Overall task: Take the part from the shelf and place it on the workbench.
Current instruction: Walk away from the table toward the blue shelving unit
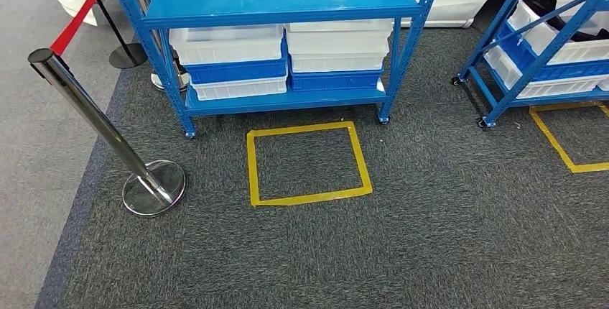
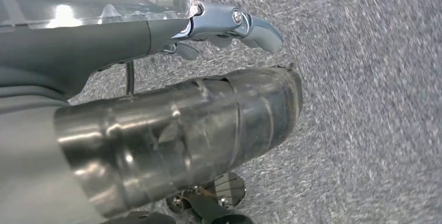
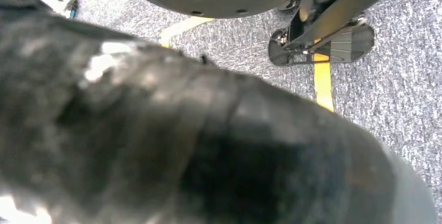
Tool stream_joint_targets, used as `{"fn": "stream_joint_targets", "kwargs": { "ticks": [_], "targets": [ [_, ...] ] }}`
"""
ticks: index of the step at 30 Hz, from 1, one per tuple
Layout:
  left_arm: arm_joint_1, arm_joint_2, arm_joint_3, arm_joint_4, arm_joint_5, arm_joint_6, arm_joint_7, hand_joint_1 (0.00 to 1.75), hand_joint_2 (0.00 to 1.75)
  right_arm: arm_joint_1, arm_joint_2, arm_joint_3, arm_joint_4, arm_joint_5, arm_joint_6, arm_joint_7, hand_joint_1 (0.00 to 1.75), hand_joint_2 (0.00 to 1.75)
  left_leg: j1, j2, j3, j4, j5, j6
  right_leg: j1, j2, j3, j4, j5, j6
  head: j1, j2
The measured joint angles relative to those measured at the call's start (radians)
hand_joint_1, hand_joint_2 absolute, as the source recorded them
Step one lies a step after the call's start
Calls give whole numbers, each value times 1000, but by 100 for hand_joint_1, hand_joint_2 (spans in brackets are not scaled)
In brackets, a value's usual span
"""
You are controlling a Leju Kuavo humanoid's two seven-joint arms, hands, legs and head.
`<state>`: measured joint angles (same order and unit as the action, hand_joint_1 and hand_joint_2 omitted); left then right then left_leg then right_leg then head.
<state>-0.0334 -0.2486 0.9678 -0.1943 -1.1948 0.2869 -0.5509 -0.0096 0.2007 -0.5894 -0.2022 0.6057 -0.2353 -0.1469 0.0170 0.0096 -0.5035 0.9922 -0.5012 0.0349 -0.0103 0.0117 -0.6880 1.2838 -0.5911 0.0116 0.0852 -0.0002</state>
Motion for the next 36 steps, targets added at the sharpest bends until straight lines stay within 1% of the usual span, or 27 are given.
{"fn": "stream_joint_targets", "kwargs": {
  "ticks": [1,2,4,5,6,9,10,11,12,15,16,17,18,19,20,21,22,24,26,27,28,30,31,32,33,35,36],
  "targets": [
    [1,0,0,0,0,0,0,0,0,1,0,0,0,1,0,1,0,0,1,1,5,0,-5,-2,-3,-1,-19,24,0,4,0,0],
    [2,0,0,0,0,0,0,0,0,3,0,0,0,2,0,1,0,0,2,1,14,0,-11,-4,-7,-3,-19,9,23,7,0,0],
    [3,0,0,0,0,0,0,0,0,5,0,0,0,5,0,2,0,0,7,1,35,0,-27,-13,-12,-9,28,-111,105,10,0,0],
    [2,0,0,0,0,0,0,0,0,6,0,0,1,6,0,2,0,0,9,2,45,0,-34,-19,-10,-12,49,-170,128,9,1,0],
    [1,0,0,0,0,0,0,0,0,5,0,0,1,7,0,2,0,0,8,3,49,-1,-41,-26,-7,-16,63,-209,138,4,1,0],
    [-2,1,0,0,0,0,-1,0,0,3,0,0,2,10,-1,0,0,0,5,7,59,-1,-50,-46,0,-17,71,-230,127,-24,1,0],
    [-1,1,0,0,-1,0,-1,0,0,4,0,0,2,10,-1,0,0,0,6,7,61,10,-51,-50,-1,-16,78,-234,126,-33,1,0],
    [-2,1,0,0,-1,0,-1,0,0,6,0,0,2,10,-1,0,0,0,7,5,51,38,-55,-53,-1,-15,88,-238,122,-41,1,0],
    [-2,1,0,0,-1,0,-1,0,0,6,0,0,2,11,-1,0,0,0,8,3,27,84,-67,-55,-1,-15,97,-241,118,-48,0,0],
    [-1,1,0,0,-1,1,0,0,0,6,0,0,2,13,-2,-1,0,0,6,1,-96,275,-143,-55,6,-10,119,-245,100,-64,0,0],
    [0,1,0,0,-1,2,0,0,0,6,0,0,2,13,-2,-1,0,0,5,1,-127,308,-154,-52,10,-7,128,-245,93,-66,0,0],
    [1,1,0,0,-1,2,0,0,0,6,0,0,2,13,-2,-1,0,0,3,0,-142,305,-143,-48,14,-3,139,-245,85,-68,0,0],
    [3,1,0,0,-1,3,0,0,0,6,0,0,2,13,-2,-1,0,0,0,0,-142,269,-109,-41,18,0,152,-245,76,-68,-1,0],
    [4,1,0,0,-1,3,0,0,0,7,0,0,2,14,-2,-1,0,0,-6,0,-131,206,-56,-30,21,2,163,-245,67,-69,0,0],
    [5,2,1,0,-1,4,0,0,0,8,1,0,3,15,-2,-1,0,0,-12,-1,-120,145,-8,-16,23,2,173,-245,59,-68,0,0],
    [5,3,1,0,-2,5,0,0,0,7,3,0,4,15,-2,-1,0,0,-18,-1,-110,93,24,-7,24,3,178,-246,53,-66,0,0],
    [4,4,1,0,-2,7,0,0,0,6,4,0,5,17,-2,-1,0,0,-24,-1,-105,58,45,-1,22,3,180,-250,49,-62,0,0],
    [4,4,2,0,-3,8,-1,0,0,3,4,0,5,20,-2,-1,0,0,-28,-2,-94,28,47,2,19,3,188,-252,51,-51,-1,0],
    [7,4,2,0,-2,10,-2,0,0,3,4,0,5,23,-2,-2,0,0,-22,-3,-68,7,49,6,18,0,191,-232,51,-41,0,0],
    [7,3,2,0,-2,11,-2,0,0,3,4,0,5,25,-2,-2,0,0,-18,-3,-53,0,48,8,17,0,178,-202,44,-37,0,0],
    [5,3,3,0,-2,12,-2,0,0,2,4,0,5,26,-2,-2,0,0,-14,-3,-42,-5,44,10,14,-1,150,-154,28,-31,0,0],
    [1,3,3,0,-3,12,-3,0,0,2,4,0,5,27,-2,-3,0,0,-12,-3,-30,-7,33,11,4,-2,69,-35,-19,-17,0,0],
    [0,3,3,0,-3,12,-3,0,0,1,4,0,5,27,-2,-4,0,0,-10,-3,-22,-6,25,9,-1,-3,36,3,-34,-10,1,0],
    [1,3,3,0,-3,12,-3,0,0,2,3,0,5,28,-2,-4,0,0,-8,-3,-12,-6,17,6,-6,-4,18,10,-29,-4,1,0],
    [3,2,3,0,-3,12,-2,0,0,3,3,0,5,28,-2,-4,0,0,-4,-4,0,-5,7,1,-11,-5,18,-18,-1,2,1,0],
    [6,1,3,0,-3,12,-2,0,0,7,1,0,6,28,-2,-4,0,0,3,-5,25,-4,-13,-13,-18,-9,52,-137,88,10,1,0],
    [5,1,4,0,-3,12,-2,0,0,9,1,0,6,28,-2,-4,0,0,5,-5,34,-2,-22,-20,-17,-11,64,-189,112,11,1,0]
  ]
}}
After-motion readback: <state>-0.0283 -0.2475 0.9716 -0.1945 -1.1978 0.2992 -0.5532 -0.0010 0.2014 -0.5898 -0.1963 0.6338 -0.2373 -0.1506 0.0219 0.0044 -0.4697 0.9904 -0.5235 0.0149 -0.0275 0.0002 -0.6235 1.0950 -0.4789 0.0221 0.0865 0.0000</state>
